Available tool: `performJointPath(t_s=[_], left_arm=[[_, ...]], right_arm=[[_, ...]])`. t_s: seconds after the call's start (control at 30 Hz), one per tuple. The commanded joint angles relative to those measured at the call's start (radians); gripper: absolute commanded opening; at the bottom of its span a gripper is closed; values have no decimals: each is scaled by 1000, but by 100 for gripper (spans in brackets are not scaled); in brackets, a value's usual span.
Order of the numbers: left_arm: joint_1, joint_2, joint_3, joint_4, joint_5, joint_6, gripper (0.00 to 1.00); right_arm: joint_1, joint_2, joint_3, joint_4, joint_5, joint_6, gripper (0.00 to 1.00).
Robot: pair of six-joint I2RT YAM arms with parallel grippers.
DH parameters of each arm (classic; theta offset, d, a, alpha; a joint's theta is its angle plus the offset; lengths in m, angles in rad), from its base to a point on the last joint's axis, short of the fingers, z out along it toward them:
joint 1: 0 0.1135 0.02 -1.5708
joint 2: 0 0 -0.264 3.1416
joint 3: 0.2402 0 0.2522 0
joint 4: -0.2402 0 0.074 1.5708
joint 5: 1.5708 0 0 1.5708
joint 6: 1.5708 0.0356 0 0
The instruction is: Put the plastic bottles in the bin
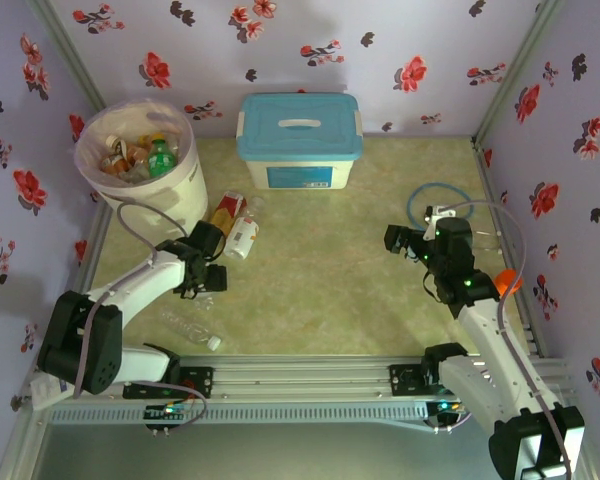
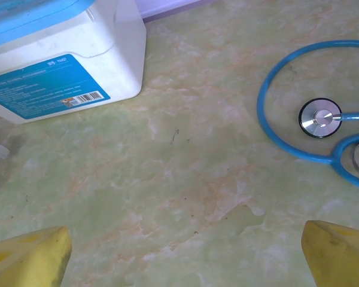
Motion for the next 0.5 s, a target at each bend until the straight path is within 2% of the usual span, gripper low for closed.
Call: performJointPath(t_s=[0.0,0.27,0.47], left_arm=[[6,-21,23,-15,0,-3,75],[7,-26,36,-36,-10,8,66],[6,24,22,-21,-9,-16,66]], right_arm=[[-8,3,-2,0,18,-4,99],[-7,7,7,-4,36,-6,99],[-7,10,10,-11,36,-12,99]])
